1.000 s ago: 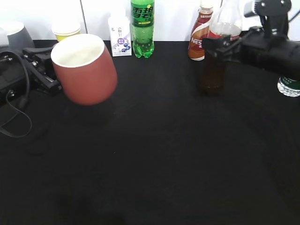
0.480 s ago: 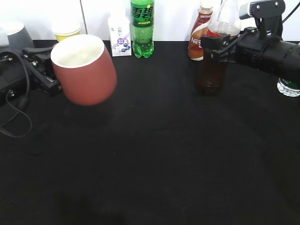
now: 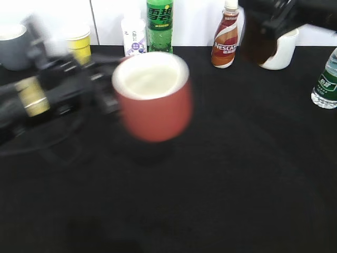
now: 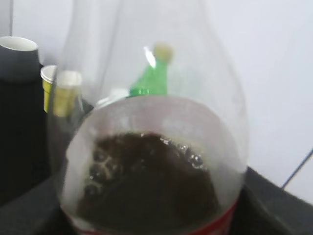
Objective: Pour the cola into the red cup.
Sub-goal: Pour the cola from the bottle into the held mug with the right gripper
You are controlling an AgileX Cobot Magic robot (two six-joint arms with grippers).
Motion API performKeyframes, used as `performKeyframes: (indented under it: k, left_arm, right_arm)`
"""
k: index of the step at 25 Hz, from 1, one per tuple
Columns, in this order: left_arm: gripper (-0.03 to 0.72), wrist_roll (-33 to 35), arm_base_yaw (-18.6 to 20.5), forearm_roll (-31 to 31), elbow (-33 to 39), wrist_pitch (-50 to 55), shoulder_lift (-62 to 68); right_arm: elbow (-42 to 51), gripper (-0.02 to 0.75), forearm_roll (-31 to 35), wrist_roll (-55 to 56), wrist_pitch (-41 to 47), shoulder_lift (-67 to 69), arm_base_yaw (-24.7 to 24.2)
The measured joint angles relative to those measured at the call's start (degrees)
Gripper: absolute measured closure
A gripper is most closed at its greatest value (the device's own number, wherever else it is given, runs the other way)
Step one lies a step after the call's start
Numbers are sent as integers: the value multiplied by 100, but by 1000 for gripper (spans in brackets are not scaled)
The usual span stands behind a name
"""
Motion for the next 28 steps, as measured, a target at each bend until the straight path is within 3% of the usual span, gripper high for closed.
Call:
performKeyframes:
  k: [4,10,20,28]
  left_arm:
    - [618,-37,-561,13,-991,927,5]
    - [618,-220,-585,-29,-1780,1232,431]
    - [618,-510,-618,-14,-1841,1273,583]
    - [618,-532,-679,245,-1841,1273,583]
  right_arm:
    - [-5,260,-527,-498,66,-159,0]
    - [-5,260,-533,-2336,143,-159,0]
    - [-5,260,-315,-5409,149,-159,0]
    - [-5,260,-311,-6035,149,-159,0]
